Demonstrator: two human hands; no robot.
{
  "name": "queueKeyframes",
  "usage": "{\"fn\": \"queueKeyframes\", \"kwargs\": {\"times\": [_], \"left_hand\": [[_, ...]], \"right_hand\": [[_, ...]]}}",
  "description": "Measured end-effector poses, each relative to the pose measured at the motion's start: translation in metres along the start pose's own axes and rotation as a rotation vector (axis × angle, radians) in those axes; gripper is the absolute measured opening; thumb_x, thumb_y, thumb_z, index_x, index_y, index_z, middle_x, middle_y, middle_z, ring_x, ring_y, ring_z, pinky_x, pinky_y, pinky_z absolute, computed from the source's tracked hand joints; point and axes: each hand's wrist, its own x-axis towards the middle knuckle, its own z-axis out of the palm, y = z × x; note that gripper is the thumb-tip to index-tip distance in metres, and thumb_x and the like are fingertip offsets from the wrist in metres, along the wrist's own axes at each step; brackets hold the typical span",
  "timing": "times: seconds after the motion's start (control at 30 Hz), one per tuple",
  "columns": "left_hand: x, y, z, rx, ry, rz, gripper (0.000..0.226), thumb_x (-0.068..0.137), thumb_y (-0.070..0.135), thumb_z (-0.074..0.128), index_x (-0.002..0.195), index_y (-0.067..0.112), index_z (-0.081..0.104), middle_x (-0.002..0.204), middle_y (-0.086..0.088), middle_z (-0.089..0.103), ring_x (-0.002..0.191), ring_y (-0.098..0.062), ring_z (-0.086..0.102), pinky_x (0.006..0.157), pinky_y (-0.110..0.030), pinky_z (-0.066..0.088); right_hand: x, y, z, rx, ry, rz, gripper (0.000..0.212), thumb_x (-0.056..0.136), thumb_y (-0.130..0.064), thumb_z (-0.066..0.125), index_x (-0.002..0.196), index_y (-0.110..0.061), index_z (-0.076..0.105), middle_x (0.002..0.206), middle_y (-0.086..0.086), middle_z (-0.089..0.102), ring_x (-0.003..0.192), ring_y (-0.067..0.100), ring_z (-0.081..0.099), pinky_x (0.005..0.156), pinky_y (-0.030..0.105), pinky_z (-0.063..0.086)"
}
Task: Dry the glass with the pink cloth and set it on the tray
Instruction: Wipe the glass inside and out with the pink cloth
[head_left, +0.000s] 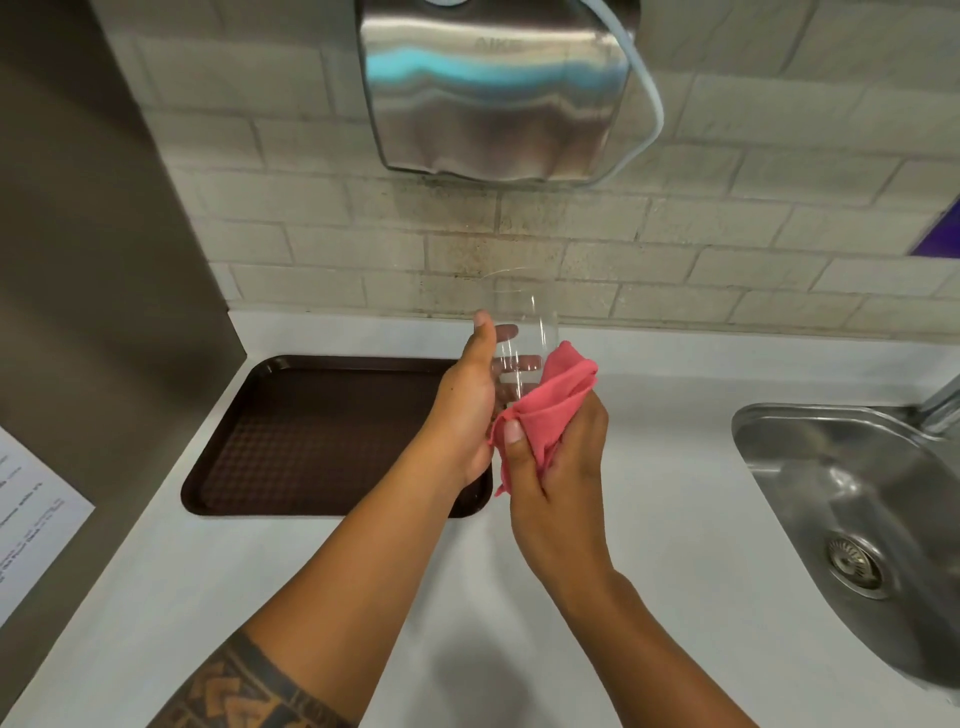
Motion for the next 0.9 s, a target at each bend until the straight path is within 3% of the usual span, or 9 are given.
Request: {"fn": "queueKeyframes", "kwargs": {"times": [0.1, 0.23, 0.33, 0.43, 0.5, 0.6, 0.67, 0.8, 0.9], "left_hand": [[0.001, 0.0, 0.001, 0.012, 0.007, -0.002, 0.058, 0.106, 0.066, 0.037, 0.127, 0.022, 0.069, 0.109, -0.012, 0.078, 0.1, -0.03, 0.074, 0.1, -0.048, 0.058], [-0.001, -0.001, -0.001, 0.003, -0.053, -0.042, 0.063, 0.106, 0.066, 0.041, 0.12, 0.018, 0.08, 0.115, -0.013, 0.081, 0.11, -0.028, 0.076, 0.108, -0.044, 0.055], [-0.002, -0.007, 0.003, -0.043, -0.093, -0.011, 0.052, 0.109, 0.055, 0.043, 0.104, 0.028, 0.087, 0.109, -0.005, 0.084, 0.109, -0.021, 0.077, 0.101, -0.039, 0.058], [-0.003, -0.008, 0.007, -0.07, -0.048, -0.007, 0.051, 0.109, 0.054, 0.045, 0.128, 0.019, 0.078, 0.131, -0.019, 0.076, 0.125, -0.031, 0.07, 0.111, -0.052, 0.051], [-0.001, -0.006, 0.006, -0.083, -0.041, 0.001, 0.059, 0.109, 0.057, 0.043, 0.135, 0.012, 0.072, 0.144, -0.028, 0.066, 0.136, -0.043, 0.061, 0.122, -0.062, 0.039], [0.002, -0.001, 0.003, -0.073, -0.027, -0.018, 0.068, 0.103, 0.069, 0.043, 0.126, 0.015, 0.078, 0.132, -0.025, 0.074, 0.128, -0.043, 0.066, 0.114, -0.057, 0.047], [0.007, 0.003, 0.0, -0.052, -0.011, -0.002, 0.068, 0.102, 0.072, 0.042, 0.121, 0.017, 0.077, 0.11, -0.015, 0.082, 0.111, -0.035, 0.074, 0.107, -0.053, 0.052], [0.017, 0.005, -0.004, -0.027, -0.034, 0.003, 0.065, 0.106, 0.067, 0.034, 0.117, 0.016, 0.073, 0.078, -0.005, 0.077, 0.059, -0.016, 0.073, 0.058, -0.028, 0.059], [0.016, 0.003, -0.003, -0.059, -0.044, -0.026, 0.064, 0.105, 0.068, 0.038, 0.116, 0.017, 0.075, 0.087, -0.008, 0.082, 0.07, -0.02, 0.079, 0.066, -0.033, 0.064]], "right_hand": [[-0.004, -0.001, -0.001, -0.199, -0.028, -0.054, 0.074, 0.105, -0.051, 0.048, 0.165, -0.031, 0.011, 0.174, 0.0, 0.02, 0.162, 0.021, 0.015, 0.129, 0.044, 0.027], [0.017, -0.02, -0.007, -0.353, -0.042, -0.204, 0.076, 0.105, -0.055, 0.035, 0.168, -0.025, 0.008, 0.179, 0.007, 0.004, 0.164, 0.017, -0.002, 0.126, 0.029, 0.001], [0.05, -0.039, -0.011, -0.469, -0.01, -0.256, 0.076, 0.104, -0.049, 0.04, 0.167, -0.014, 0.017, 0.177, 0.016, 0.01, 0.163, 0.034, 0.014, 0.124, 0.035, 0.011], [0.078, -0.049, -0.014, -0.313, -0.074, -0.165, 0.074, 0.108, -0.042, 0.047, 0.169, -0.015, 0.013, 0.175, 0.014, 0.018, 0.159, 0.031, 0.028, 0.129, 0.044, 0.03], [0.083, -0.048, -0.02, -0.122, -0.109, -0.086, 0.068, 0.11, -0.042, 0.048, 0.168, -0.021, 0.019, 0.164, 0.007, 0.042, 0.145, 0.022, 0.05, 0.117, 0.04, 0.047], [0.064, -0.038, -0.023, -0.024, -0.128, -0.013, 0.054, 0.111, -0.048, 0.042, 0.155, -0.016, 0.042, 0.129, 0.002, 0.067, 0.11, 0.015, 0.069, 0.093, 0.036, 0.059], [0.039, -0.028, -0.02, 0.007, -0.124, -0.01, 0.053, 0.109, -0.049, 0.041, 0.148, -0.013, 0.047, 0.118, 0.001, 0.066, 0.101, 0.011, 0.069, 0.085, 0.033, 0.057], [-0.007, -0.016, -0.009, -0.023, -0.169, -0.006, 0.075, 0.105, -0.053, 0.044, 0.166, -0.035, 0.004, 0.166, -0.002, 0.037, 0.149, 0.013, 0.044, 0.12, 0.04, 0.043], [-0.009, -0.022, -0.008, -0.203, -0.127, -0.055, 0.068, 0.104, -0.055, 0.041, 0.153, -0.053, -0.006, 0.175, 0.004, 0.022, 0.155, 0.024, 0.029, 0.123, 0.053, 0.034]]}}
